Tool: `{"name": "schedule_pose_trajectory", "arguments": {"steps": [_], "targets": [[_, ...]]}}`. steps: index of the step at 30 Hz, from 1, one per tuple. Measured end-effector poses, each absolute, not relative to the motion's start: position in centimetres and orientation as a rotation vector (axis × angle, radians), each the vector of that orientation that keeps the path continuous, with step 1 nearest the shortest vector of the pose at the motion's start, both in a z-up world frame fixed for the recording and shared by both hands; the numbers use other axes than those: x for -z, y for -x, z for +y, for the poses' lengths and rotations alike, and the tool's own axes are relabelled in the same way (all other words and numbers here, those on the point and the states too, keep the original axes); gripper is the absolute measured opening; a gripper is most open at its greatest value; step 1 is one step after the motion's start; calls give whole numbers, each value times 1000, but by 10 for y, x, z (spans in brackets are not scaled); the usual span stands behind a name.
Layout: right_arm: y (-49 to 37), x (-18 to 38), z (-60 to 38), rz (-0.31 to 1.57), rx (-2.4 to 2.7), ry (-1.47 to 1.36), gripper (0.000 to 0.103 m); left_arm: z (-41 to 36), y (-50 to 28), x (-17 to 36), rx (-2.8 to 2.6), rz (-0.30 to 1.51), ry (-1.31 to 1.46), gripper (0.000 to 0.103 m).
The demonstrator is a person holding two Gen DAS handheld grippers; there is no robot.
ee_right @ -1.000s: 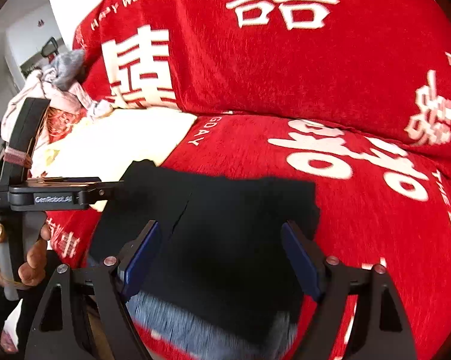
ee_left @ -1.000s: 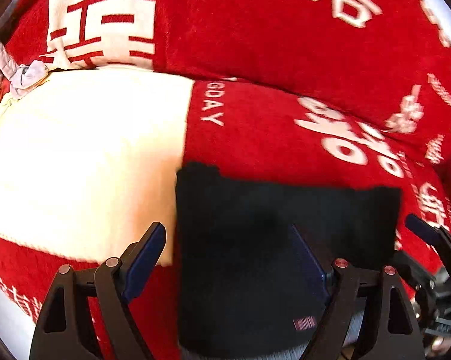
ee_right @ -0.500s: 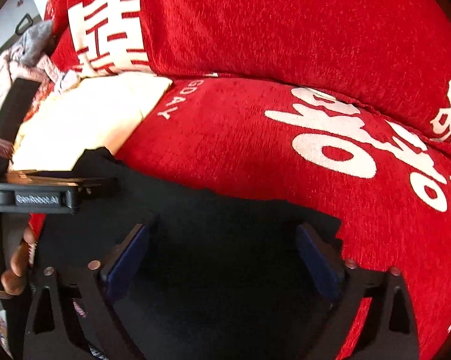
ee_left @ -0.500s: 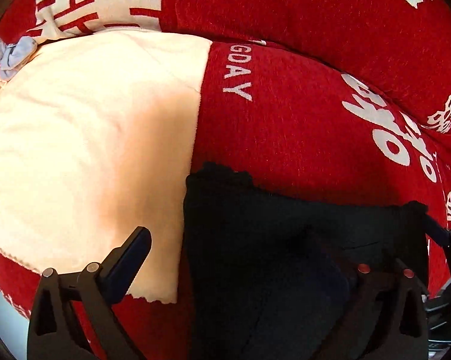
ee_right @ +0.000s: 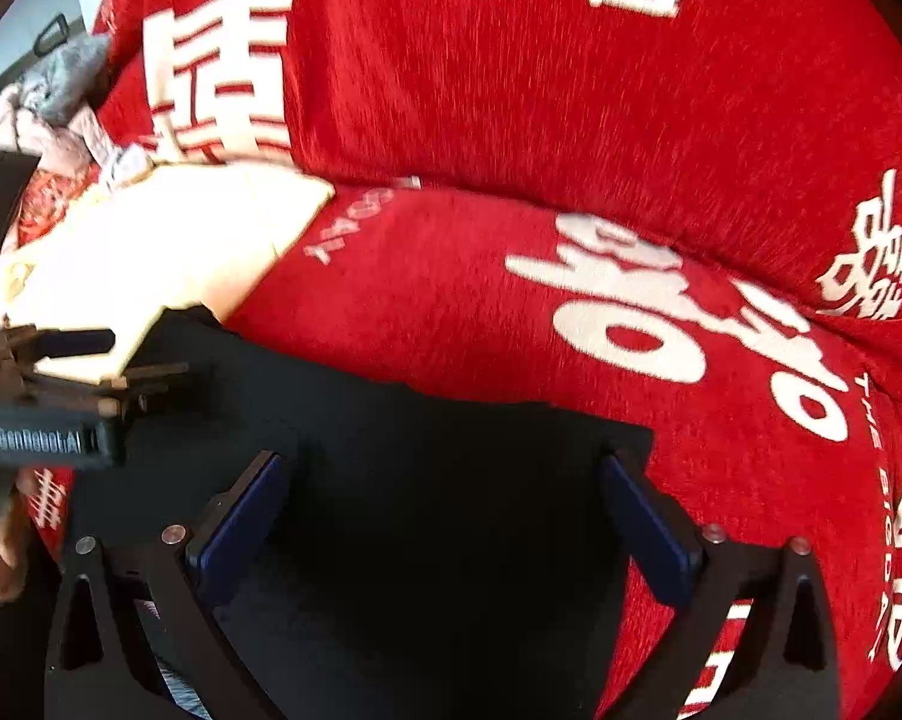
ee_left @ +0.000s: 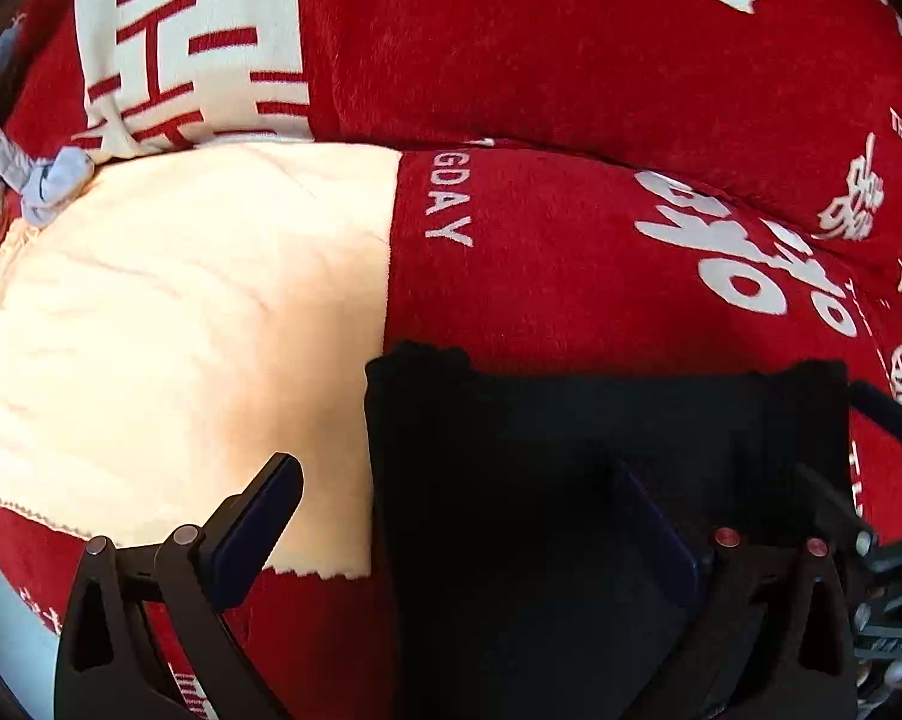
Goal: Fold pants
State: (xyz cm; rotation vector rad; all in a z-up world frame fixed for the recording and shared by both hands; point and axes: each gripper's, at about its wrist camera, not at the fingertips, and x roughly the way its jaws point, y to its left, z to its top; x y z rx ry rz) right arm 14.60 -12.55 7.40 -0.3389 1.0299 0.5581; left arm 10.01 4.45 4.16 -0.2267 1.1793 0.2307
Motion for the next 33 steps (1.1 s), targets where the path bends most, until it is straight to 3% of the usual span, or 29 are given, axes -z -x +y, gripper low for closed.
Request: {"name": "schedule_pose_trajectory", "arguments": {"steps": [7, 18, 23, 33], "targets": [[-144, -54, -123, 1149, -551, 338, 103, 42, -87, -26, -261, 1232, 227, 103], [-53, -58, -175, 1083, -578, 380, 103, 34, -9, -22, -216, 1195, 352, 103], [-29, -54, -187, 1074, -547, 452, 103, 21, 13, -30, -196, 1169, 284, 103], [-52, -90, -208, 997, -407, 261, 103, -15, -83, -70, -52, 1127, 232, 103]]}}
